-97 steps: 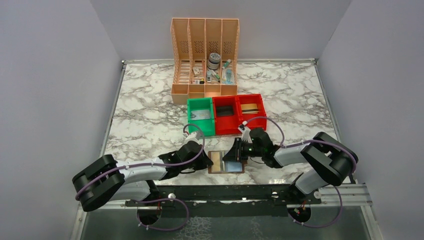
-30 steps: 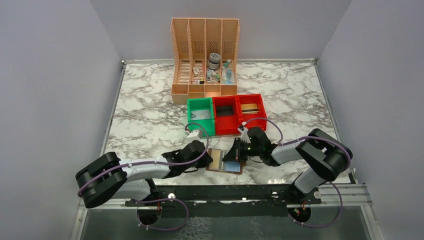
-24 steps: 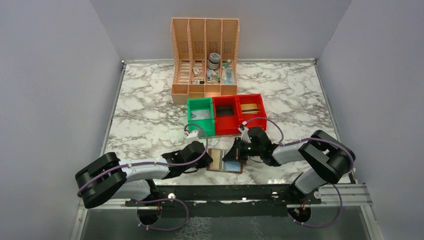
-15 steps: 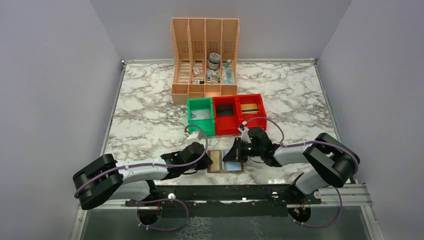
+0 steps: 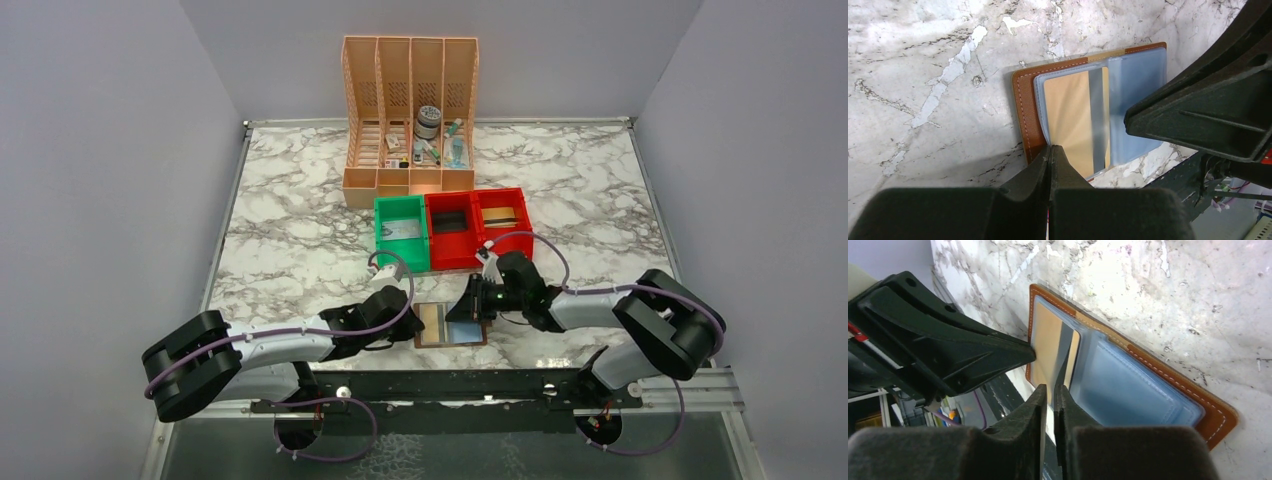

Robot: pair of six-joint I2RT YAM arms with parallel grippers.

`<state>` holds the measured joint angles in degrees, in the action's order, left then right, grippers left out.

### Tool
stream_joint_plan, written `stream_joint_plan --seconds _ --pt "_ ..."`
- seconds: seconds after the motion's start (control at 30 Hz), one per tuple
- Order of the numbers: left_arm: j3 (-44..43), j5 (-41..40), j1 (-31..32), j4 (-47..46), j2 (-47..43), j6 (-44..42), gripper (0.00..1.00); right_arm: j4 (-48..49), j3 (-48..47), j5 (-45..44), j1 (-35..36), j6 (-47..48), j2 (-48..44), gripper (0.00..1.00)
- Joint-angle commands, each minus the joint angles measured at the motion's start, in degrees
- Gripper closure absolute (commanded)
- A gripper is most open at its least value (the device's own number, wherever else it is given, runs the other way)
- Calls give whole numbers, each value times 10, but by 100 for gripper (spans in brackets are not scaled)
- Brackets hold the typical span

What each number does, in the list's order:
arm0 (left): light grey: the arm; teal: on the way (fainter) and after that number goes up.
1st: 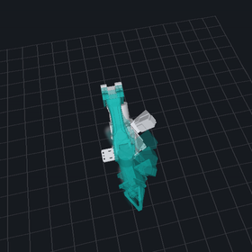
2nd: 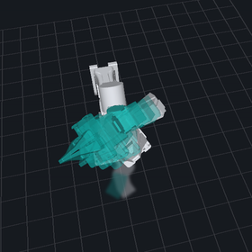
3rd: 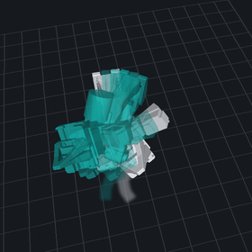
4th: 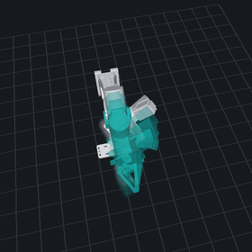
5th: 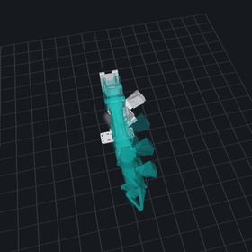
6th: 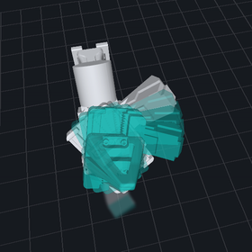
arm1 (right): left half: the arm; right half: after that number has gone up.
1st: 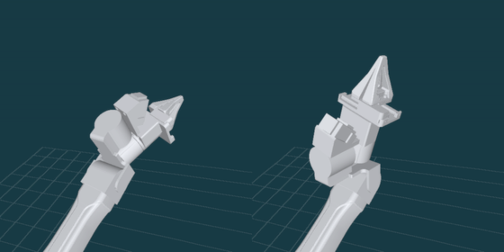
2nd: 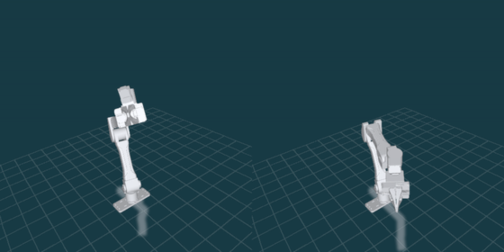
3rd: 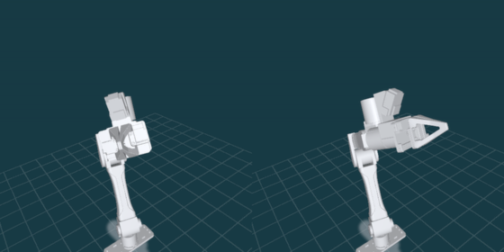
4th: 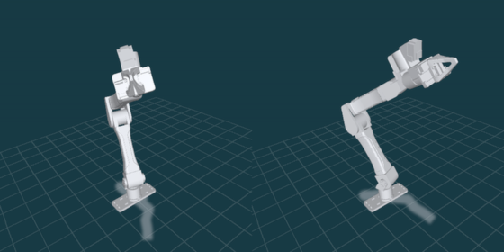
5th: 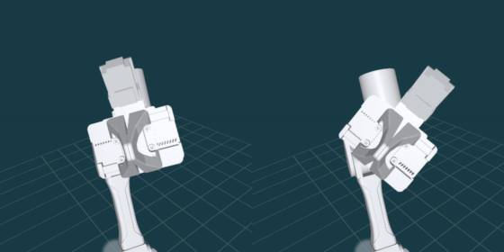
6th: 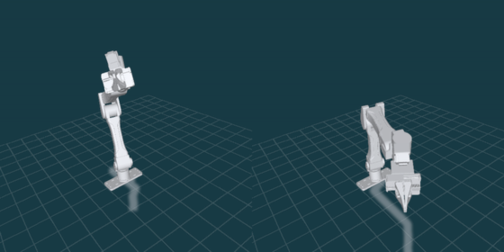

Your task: Take the credit cards out of the card holder

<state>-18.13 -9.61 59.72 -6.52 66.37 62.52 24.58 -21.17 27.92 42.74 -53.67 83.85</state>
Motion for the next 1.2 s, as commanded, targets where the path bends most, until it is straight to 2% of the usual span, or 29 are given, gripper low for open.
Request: stream_joint_plan --seconds 0.0,0.13,0.2,0.33,0.47,0.63,0.97,1.17 --pt "3 -1 3 13 -5 5 100 -30 -16 -4 -2 32 26 85" --pt "4 4 3 11 -2 4 100 -8 -20 8 5 34 72 83" --pt "4 13 3 7 7 -1 100 18 -19 -15 13 19 106 83" --pt "7 23 4 -7 14 -2 100 112 -1 28 13 -12 119 83" --pt "8 34 5 -24 25 -3 100 158 4 47 13 -37 115 86" --pt "6 35 8 -31 29 -3 100 105 -17 22 13 -26 76 99" --pt "6 6 8 2 1 -12 96 17 -18 -4 12 -1 12 99" --pt "5 -5 8 32 -16 -18 100 -5 -17 -6 10 11 -3 99"
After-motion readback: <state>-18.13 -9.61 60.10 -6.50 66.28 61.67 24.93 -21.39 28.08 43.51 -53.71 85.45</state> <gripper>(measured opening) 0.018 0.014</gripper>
